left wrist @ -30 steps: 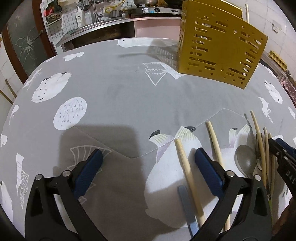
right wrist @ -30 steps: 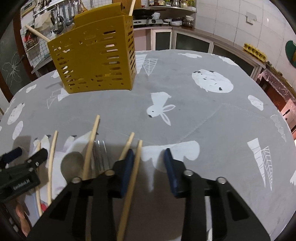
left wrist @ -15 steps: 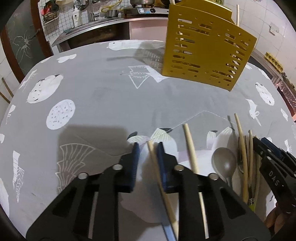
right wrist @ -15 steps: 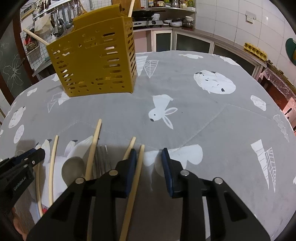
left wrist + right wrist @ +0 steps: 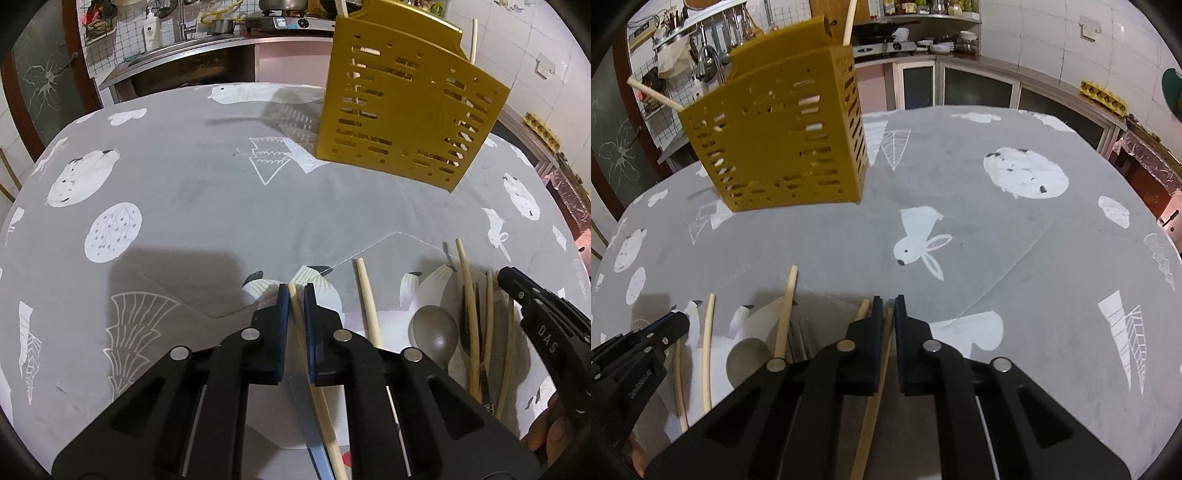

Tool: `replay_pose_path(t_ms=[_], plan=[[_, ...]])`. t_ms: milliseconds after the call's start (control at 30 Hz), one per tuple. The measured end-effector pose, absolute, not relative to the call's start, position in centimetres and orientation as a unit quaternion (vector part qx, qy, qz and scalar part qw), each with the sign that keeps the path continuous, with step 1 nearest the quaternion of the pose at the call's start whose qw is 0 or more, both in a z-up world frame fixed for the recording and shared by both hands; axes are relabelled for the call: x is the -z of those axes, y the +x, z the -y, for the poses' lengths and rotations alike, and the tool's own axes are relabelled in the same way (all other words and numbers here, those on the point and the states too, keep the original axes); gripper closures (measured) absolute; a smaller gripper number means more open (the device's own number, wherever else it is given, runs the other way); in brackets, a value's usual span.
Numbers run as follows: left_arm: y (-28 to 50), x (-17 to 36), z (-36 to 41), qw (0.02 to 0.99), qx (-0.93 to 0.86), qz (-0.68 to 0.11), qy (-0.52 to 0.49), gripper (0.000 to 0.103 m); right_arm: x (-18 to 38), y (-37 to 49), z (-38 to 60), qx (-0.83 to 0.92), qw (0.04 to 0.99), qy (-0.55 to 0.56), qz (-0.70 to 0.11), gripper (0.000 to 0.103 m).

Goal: Organize utensils
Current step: 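Return the right gripper to the chopsticks and close on another one, then lift the second chopstick with the right gripper over the yellow caddy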

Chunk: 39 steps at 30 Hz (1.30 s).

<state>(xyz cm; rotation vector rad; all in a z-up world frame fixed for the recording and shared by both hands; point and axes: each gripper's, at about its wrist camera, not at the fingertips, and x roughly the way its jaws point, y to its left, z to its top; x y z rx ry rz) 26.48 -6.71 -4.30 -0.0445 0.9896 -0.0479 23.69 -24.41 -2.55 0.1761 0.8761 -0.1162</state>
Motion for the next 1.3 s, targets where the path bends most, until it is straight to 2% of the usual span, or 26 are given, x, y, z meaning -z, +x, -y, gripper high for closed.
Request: replay_pose_path(t_ms=[267, 667, 1300], plan=[[25.1, 2.1, 6.8, 0.899, 0.031, -0.436, -0.018, 0.097, -1.0, 21.9, 25.3, 0.061, 0.928, 0.097, -0.354, 0.097], [22.6, -3.8, 6.4, 0.939, 0.045, -0.340, -0.021, 0.099, -7.2, 18.4, 25.0, 0.057, 0.964, 0.071, -0.248, 0.098], [20.1, -8.9, 5.0, 0.970, 0.062, -0.232, -0.032, 0.100, -10.8, 15.3, 25.0, 0.046, 0.986, 0.067, -0.145, 0.098]])
